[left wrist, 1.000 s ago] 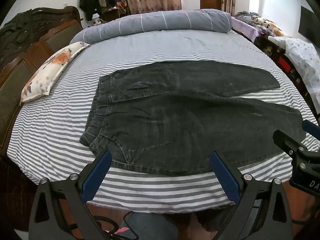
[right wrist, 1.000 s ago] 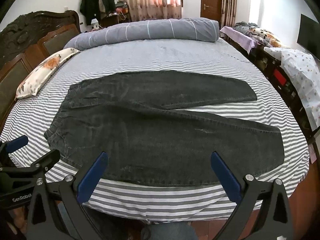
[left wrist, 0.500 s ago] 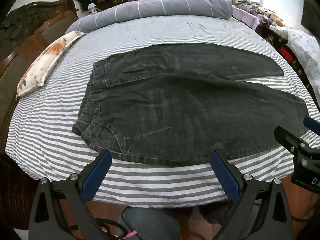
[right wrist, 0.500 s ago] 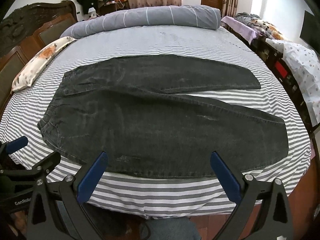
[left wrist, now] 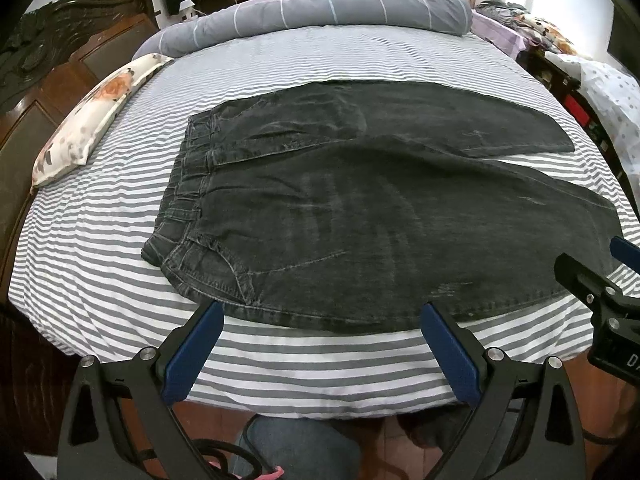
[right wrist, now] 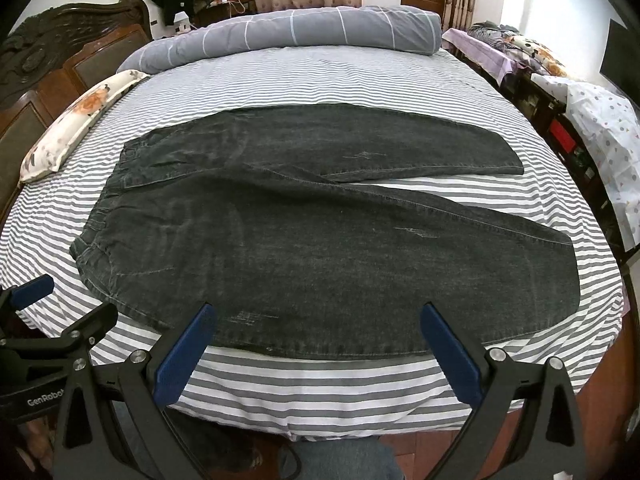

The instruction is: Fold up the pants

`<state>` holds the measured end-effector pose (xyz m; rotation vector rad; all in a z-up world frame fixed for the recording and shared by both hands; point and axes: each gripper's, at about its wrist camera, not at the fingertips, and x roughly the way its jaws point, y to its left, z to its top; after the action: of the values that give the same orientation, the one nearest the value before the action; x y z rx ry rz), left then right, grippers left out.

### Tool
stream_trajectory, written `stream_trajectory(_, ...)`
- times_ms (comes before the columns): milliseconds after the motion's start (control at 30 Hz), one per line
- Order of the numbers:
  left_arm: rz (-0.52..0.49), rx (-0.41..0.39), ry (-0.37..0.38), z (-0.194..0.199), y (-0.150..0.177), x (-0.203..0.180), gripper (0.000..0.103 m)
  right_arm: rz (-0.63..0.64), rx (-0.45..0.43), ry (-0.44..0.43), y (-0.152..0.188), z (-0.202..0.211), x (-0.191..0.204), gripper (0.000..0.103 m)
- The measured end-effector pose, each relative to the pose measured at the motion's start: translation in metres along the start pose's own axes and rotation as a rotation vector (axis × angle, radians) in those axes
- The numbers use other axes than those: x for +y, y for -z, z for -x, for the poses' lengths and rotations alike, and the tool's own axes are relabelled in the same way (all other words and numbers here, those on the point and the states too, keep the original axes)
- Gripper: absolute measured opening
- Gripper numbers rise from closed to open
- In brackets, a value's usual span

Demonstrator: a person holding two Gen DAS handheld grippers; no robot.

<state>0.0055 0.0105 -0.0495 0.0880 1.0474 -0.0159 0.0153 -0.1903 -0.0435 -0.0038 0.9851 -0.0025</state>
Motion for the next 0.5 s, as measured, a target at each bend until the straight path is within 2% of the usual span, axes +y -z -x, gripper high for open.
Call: stream_trajectory(500, 0.001, 0.007, -0.016, -0.013, -0.007, 0.001, 0.098, -0.002, 0.01, 0.001, -0.007, -0.013, -0.001, 0.101)
